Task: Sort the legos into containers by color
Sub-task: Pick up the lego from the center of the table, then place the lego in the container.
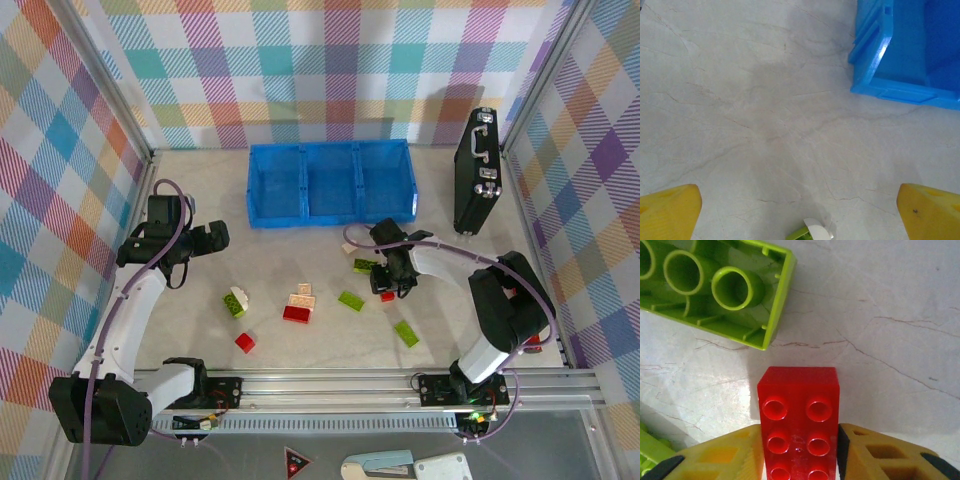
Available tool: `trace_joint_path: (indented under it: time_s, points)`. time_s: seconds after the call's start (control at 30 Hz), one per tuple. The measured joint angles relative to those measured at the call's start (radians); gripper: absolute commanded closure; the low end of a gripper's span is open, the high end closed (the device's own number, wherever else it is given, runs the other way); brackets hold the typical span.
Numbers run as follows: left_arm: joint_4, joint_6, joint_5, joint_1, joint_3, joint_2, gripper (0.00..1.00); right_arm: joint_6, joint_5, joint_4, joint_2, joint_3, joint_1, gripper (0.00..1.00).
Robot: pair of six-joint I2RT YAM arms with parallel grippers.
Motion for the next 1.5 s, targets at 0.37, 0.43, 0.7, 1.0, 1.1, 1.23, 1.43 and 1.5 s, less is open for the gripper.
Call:
trace_joint_path:
  time_s: [0.37, 0.43, 0.7, 1.0, 1.1, 1.23, 1.43, 1.5]
  points:
    - [0.000, 0.000, 0.000, 0.000, 0.000, 0.000, 0.00, 0.000, 0.008, -0.002, 0.000, 0.008, 0.002, 0.68]
    - [0.000, 0.000, 0.000, 0.000, 0.000, 0.000, 0.00, -0.001, 0.012, -0.008, 0.000, 0.013, 0.002, 0.69]
    - [0.000, 0.000, 0.000, 0.000, 0.000, 0.000, 0.00, -0.018, 0.025, -0.060, -0.013, 0.084, -0.005, 0.70]
    - [0.000, 0.004, 0.000, 0.000, 0.000, 0.000, 0.00, -0.071, 0.016, -0.114, -0.011, 0.225, -0.075, 0.70]
    - [0.000, 0.004, 0.000, 0.000, 0.000, 0.000, 0.00, -0.093, 0.004, -0.131, 0.011, 0.298, -0.108, 0.70]
    - [0.000, 0.004, -0.005, 0.000, 0.000, 0.000, 0.00, -0.122, -0.016, -0.155, 0.069, 0.401, -0.153, 0.70]
    - [0.000, 0.004, -0.007, 0.000, 0.000, 0.000, 0.00, -0.159, -0.050, -0.193, 0.192, 0.584, -0.226, 0.70]
    - [0.000, 0.004, -0.007, 0.000, 0.000, 0.001, 0.00, -0.168, -0.058, -0.208, 0.241, 0.656, -0.243, 0.70]
